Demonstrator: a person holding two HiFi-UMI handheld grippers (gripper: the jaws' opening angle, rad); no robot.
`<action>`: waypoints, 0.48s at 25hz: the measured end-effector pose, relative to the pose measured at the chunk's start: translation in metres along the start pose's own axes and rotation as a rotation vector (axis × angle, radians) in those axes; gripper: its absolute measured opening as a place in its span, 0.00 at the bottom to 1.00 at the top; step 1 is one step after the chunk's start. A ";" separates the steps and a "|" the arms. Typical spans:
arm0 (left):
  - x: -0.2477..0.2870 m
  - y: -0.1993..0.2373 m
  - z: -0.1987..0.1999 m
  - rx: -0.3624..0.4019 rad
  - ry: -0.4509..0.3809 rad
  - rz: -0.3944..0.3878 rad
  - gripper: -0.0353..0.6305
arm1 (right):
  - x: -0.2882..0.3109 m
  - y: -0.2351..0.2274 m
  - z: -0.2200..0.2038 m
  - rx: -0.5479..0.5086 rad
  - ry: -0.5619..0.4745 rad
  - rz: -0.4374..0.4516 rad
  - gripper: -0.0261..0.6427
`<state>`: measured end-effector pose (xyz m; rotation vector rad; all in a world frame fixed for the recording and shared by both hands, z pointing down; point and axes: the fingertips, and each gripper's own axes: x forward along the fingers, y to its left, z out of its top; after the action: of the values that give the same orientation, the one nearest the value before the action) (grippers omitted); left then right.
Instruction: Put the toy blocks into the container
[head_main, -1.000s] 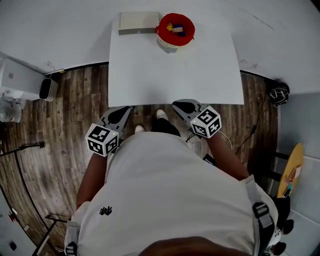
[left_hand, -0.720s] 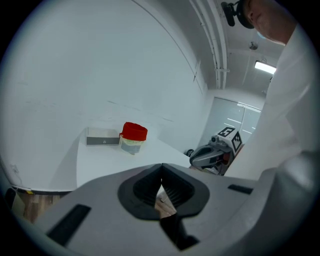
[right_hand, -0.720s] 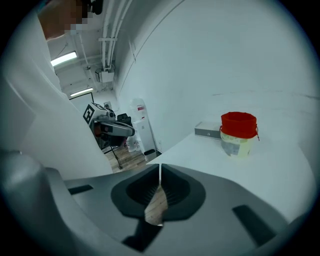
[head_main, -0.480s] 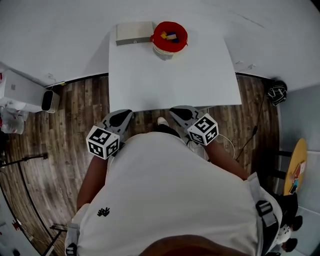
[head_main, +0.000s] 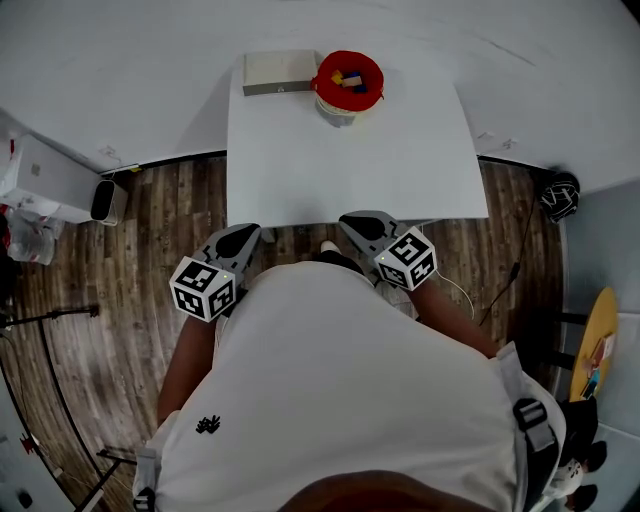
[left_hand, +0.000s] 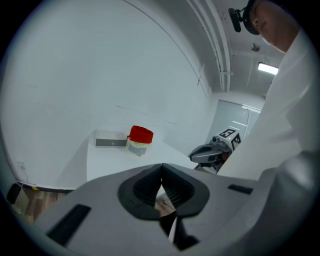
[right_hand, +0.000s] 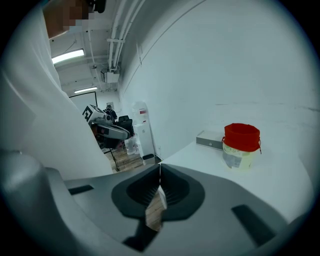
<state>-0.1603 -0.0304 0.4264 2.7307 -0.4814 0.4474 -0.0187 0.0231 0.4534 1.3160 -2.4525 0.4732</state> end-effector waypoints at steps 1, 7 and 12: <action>0.000 0.000 0.000 -0.001 0.000 0.000 0.06 | 0.000 0.000 0.000 -0.001 -0.002 0.000 0.05; 0.003 -0.001 -0.002 0.000 0.008 -0.009 0.06 | -0.001 0.003 -0.002 0.004 -0.006 -0.005 0.05; 0.008 -0.003 -0.003 -0.002 0.014 -0.017 0.06 | -0.003 0.002 -0.006 0.008 0.000 -0.015 0.05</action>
<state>-0.1526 -0.0289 0.4317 2.7254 -0.4541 0.4614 -0.0174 0.0292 0.4575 1.3362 -2.4419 0.4798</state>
